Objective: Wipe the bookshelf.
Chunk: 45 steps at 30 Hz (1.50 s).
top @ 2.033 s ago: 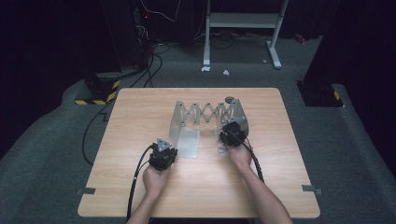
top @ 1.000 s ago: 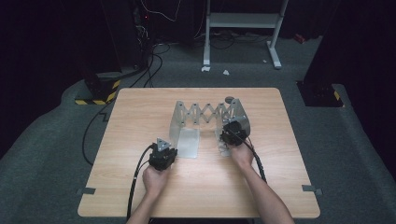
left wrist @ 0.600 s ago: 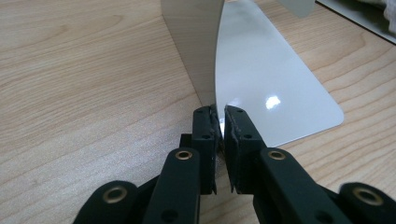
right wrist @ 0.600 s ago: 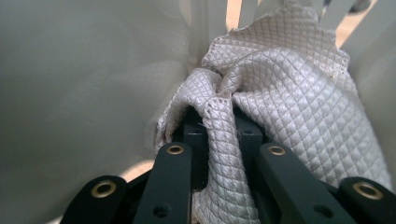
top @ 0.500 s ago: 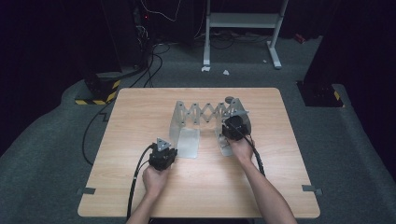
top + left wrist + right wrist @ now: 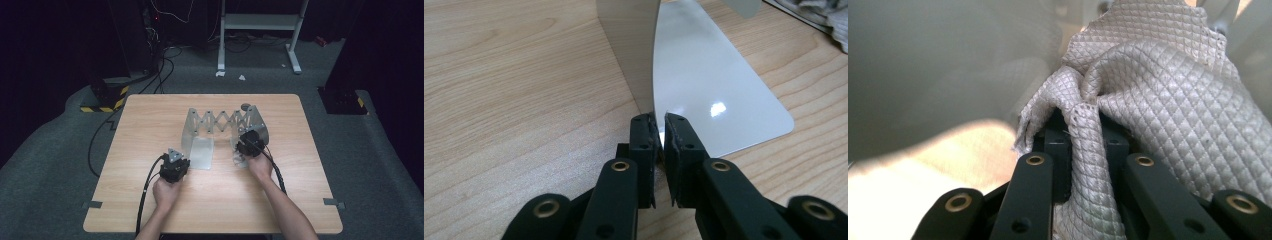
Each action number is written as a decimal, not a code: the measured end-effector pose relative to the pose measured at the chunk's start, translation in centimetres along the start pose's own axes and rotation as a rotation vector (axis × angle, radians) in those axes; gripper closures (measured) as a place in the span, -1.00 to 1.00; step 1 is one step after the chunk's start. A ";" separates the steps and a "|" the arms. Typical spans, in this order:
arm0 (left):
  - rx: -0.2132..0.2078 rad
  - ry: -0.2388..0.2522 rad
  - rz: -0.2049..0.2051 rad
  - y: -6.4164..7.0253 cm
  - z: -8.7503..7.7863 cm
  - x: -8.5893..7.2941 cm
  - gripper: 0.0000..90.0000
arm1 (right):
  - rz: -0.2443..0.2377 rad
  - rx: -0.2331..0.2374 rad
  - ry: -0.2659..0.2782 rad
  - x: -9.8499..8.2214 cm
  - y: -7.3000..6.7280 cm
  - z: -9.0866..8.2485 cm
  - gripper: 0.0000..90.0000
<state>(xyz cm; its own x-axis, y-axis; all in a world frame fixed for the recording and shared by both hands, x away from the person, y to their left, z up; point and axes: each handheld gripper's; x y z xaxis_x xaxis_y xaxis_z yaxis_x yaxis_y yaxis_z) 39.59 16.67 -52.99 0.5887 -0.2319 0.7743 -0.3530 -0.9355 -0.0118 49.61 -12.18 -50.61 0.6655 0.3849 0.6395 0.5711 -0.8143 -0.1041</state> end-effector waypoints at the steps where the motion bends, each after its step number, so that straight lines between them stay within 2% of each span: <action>1: 0.000 0.000 0.001 0.0 0.0 0.0 0.83 | -0.008 0.000 0.000 -0.3 -0.1 -0.2 0.78; 7: 0.000 0.000 0.001 0.0 0.0 0.0 0.83 | -0.061 0.003 -0.016 -2.2 -0.9 -1.8 0.78; 10: 0.001 0.000 0.001 0.0 0.0 0.0 0.83 | -0.070 0.004 -0.018 -3.3 -1.1 -2.6 0.77; 15: 0.000 0.000 -0.001 0.0 0.0 0.0 0.83 | -0.074 -0.006 -0.021 -4.0 -1.2 -3.2 0.77; 25: -0.007 -0.001 -0.009 -0.1 0.0 0.0 0.83 | -0.047 -0.050 -0.015 -2.5 -0.8 -2.0 0.77; 33: -0.007 -0.001 -0.009 -0.1 0.0 0.0 0.83 | -0.037 -0.110 -0.010 -0.8 -0.3 -0.7 0.76; 36: -0.007 -0.001 -0.008 -0.1 0.0 0.0 0.83 | -0.037 -0.117 0.001 -0.8 0.0 -0.5 0.76; 45: -0.006 -0.001 -0.009 -0.1 0.0 0.0 0.83 | -0.067 -0.168 -0.015 -1.4 0.0 -1.3 0.76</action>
<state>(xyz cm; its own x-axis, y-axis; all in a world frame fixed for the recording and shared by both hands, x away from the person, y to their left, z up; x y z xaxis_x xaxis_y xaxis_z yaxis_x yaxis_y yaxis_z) 39.61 16.72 -53.00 0.5925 -0.2242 0.7738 -0.3526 -0.9358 -0.0012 48.04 -13.32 -50.51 0.6363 0.4461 0.6294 0.5271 -0.8471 0.0675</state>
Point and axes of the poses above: each handheld gripper's, and its own axes: z roughly forward along the jaws, x roughly out of its top, y roughly to its right, and after that the axes turned 5 degrees about x, right-handed
